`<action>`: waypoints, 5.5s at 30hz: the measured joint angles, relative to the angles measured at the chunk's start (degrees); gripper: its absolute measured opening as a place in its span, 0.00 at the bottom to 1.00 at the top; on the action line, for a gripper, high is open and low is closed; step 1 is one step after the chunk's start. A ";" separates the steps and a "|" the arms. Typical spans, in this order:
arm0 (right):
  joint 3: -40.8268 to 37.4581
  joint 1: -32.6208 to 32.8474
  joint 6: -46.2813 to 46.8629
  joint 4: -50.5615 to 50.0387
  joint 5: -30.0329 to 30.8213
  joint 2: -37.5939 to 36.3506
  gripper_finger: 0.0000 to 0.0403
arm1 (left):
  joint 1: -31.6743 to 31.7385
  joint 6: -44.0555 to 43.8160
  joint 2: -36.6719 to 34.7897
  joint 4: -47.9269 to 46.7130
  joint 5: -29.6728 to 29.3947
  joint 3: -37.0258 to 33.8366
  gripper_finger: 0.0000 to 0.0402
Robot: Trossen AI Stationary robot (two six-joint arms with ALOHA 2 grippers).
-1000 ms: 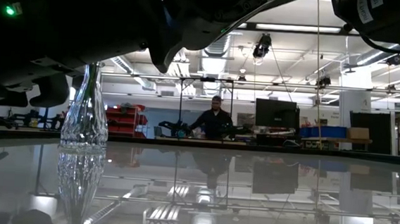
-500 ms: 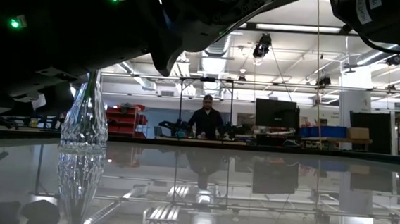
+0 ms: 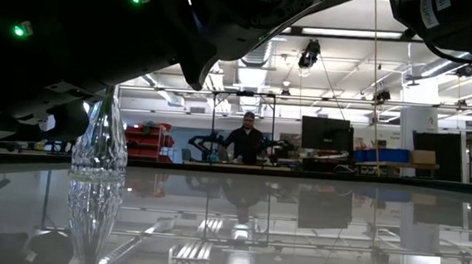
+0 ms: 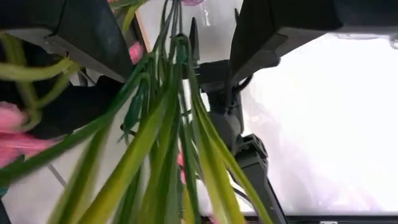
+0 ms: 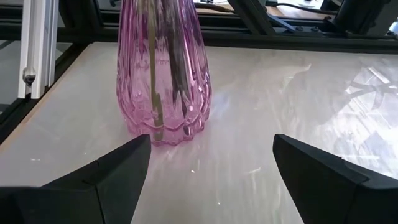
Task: Sort flowers into vase by color
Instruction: Put the pink flower into the purple vase, then return to Home Position
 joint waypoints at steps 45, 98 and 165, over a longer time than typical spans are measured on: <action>0.02 0.40 -0.23 -16.66 -0.20 -6.35 0.82 | -1.55 -13.95 2.93 -12.52 9.67 2.06 0.24; -84.76 1.28 7.59 18.56 -2.57 -80.47 0.47 | 11.73 3.03 -36.01 25.20 9.41 -42.60 0.00; -129.60 -22.23 0.02 -4.87 -7.55 -147.60 0.02 | 44.17 33.66 -62.11 57.92 36.93 -75.70 0.00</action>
